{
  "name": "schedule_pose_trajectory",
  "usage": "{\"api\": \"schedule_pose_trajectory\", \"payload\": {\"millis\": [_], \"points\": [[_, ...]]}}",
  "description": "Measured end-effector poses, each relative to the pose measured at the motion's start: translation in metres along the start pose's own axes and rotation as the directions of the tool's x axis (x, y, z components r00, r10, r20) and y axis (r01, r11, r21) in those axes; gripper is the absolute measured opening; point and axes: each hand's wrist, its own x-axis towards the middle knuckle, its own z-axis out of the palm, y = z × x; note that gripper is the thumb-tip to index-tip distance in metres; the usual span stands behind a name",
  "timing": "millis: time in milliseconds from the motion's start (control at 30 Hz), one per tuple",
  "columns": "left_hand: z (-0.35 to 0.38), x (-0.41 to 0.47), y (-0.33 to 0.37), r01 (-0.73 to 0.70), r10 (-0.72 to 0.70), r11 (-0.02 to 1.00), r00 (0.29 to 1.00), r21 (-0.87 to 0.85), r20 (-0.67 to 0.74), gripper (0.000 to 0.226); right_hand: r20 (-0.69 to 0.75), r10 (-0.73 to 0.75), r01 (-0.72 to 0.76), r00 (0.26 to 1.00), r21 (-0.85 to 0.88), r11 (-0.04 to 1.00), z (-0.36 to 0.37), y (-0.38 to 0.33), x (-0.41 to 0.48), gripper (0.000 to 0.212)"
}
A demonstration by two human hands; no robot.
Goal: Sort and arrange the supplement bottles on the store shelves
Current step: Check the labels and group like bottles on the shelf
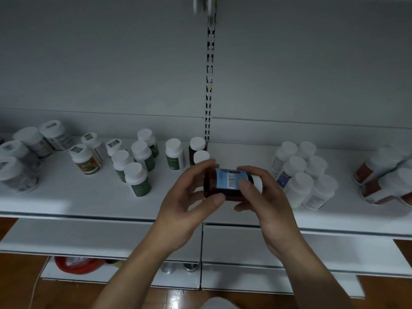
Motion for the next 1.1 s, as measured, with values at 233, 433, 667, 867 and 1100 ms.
{"api": "schedule_pose_trajectory", "payload": {"millis": [233, 433, 667, 867, 1100], "points": [[0.006, -0.001, 0.001, -0.029, 0.022, 0.995, 0.997, -0.099, -0.071, 0.034, 0.004, -0.026, 0.026, 1.0, 0.024, 0.999, 0.0, 0.003, -0.001, 0.04], [0.013, 0.001, 0.004, 0.042, -0.066, 0.987, 0.987, -0.157, -0.149, 0.025, 0.012, -0.074, 0.074, 0.997, -0.02, 0.997, -0.001, 0.004, -0.002, 0.045], [0.009, 0.0, 0.0, 0.09, -0.092, 0.996, 0.993, -0.029, -0.075, 0.047, -0.026, -0.037, 0.035, 0.999, -0.073, 0.997, 0.002, 0.002, -0.001, 0.035], [0.007, -0.002, -0.004, 0.041, -0.045, 0.994, 0.998, -0.105, -0.041, 0.046, 0.001, 0.032, -0.032, 0.999, 0.008, 0.999, 0.0, 0.002, 0.0, 0.041], [-0.001, -0.002, -0.012, 0.064, -0.064, 0.997, 0.998, 0.044, -0.017, 0.055, 0.032, 0.022, -0.021, 0.999, -0.043, 0.999, 0.001, 0.004, 0.002, 0.052]]}}
